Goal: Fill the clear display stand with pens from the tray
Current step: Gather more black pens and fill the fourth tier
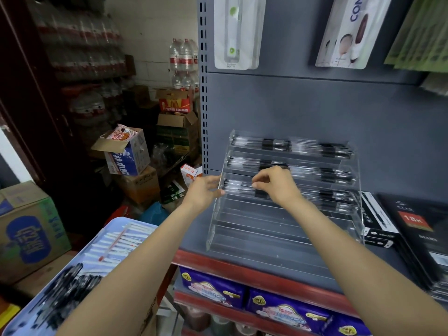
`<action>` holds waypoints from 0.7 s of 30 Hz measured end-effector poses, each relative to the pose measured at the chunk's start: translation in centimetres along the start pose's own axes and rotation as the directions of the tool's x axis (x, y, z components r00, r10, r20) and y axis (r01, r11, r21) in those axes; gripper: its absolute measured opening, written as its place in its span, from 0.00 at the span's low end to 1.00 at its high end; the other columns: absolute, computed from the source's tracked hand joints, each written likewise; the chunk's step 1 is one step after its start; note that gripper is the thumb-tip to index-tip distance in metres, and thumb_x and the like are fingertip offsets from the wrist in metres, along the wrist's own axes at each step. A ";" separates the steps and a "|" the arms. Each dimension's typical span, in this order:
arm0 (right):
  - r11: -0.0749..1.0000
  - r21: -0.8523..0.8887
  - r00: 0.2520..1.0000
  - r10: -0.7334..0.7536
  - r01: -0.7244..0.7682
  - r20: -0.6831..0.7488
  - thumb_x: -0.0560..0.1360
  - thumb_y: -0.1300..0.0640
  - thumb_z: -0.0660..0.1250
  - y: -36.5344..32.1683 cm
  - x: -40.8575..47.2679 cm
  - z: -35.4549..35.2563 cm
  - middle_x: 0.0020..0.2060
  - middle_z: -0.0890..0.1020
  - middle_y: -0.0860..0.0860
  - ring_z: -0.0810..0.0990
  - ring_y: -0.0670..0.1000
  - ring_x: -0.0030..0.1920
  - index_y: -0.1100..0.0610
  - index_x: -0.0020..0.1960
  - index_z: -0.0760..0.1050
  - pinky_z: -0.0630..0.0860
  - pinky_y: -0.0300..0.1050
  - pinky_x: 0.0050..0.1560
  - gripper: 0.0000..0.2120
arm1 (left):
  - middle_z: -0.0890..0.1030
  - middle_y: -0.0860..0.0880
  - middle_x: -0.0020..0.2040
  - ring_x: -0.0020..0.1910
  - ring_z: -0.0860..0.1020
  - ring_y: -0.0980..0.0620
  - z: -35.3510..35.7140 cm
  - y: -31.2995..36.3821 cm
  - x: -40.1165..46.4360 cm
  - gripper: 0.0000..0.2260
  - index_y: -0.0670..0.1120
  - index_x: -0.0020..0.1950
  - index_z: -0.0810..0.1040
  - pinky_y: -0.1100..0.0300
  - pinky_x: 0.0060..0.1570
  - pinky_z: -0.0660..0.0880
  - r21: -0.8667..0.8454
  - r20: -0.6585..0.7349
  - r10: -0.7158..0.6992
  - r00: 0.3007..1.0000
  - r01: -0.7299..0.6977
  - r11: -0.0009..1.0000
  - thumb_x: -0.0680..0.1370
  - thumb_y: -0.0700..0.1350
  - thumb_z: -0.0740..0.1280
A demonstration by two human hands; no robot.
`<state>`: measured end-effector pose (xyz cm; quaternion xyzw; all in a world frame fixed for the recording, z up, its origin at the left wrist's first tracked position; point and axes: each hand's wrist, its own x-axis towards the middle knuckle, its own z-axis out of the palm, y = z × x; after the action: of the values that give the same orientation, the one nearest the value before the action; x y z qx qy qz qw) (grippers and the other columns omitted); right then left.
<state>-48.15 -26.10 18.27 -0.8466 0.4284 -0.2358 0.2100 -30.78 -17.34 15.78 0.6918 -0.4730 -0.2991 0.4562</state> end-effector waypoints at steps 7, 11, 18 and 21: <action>0.984 0.105 0.986 -0.137 0.146 -0.094 0.75 0.59 0.67 -4.6 -2.7 2.0 0.42 0.80 0.47 0.75 0.44 0.40 0.56 0.50 0.82 0.68 0.29 0.42 0.06 | 0.81 0.48 0.54 0.54 0.78 0.52 -3.2 -2.3 -3.4 0.11 0.45 0.59 0.78 0.61 0.54 0.72 0.061 -0.207 0.139 0.968 -0.129 0.990 0.77 0.42 0.66; 0.962 0.217 0.986 -0.156 0.164 -0.053 0.75 0.61 0.66 -9.4 -3.6 6.2 0.45 0.83 0.51 0.78 0.49 0.43 0.56 0.50 0.81 0.72 0.39 0.48 0.07 | 0.82 0.50 0.44 0.47 0.80 0.51 -7.3 -5.4 -6.4 0.06 0.48 0.50 0.78 0.58 0.50 0.76 0.095 -0.290 0.158 0.944 -0.136 0.986 0.77 0.39 0.65; 0.957 0.270 0.970 -0.160 0.108 0.182 0.77 0.60 0.62 -17.2 -6.0 18.4 0.51 0.81 0.51 0.76 0.45 0.44 0.55 0.56 0.78 0.71 0.33 0.47 0.10 | 0.82 0.48 0.42 0.42 0.80 0.50 -17.5 -15.2 -12.4 0.04 0.49 0.49 0.77 0.55 0.43 0.75 0.159 -0.426 -0.012 0.905 0.087 0.983 0.77 0.41 0.64; 0.967 0.256 0.932 -0.111 0.021 0.346 0.79 0.59 0.60 -19.2 -6.9 24.3 0.59 0.78 0.52 0.77 0.48 0.53 0.57 0.62 0.75 0.73 0.42 0.59 0.13 | 0.82 0.48 0.44 0.42 0.79 0.47 -21.5 -20.8 -14.3 0.05 0.47 0.52 0.78 0.54 0.40 0.71 0.254 -0.408 -0.083 0.909 0.200 0.946 0.79 0.42 0.62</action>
<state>-25.70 -6.25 8.00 -0.8565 0.3213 -0.1367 0.3801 -10.05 6.25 5.17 0.8296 -0.3589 -0.1144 0.4122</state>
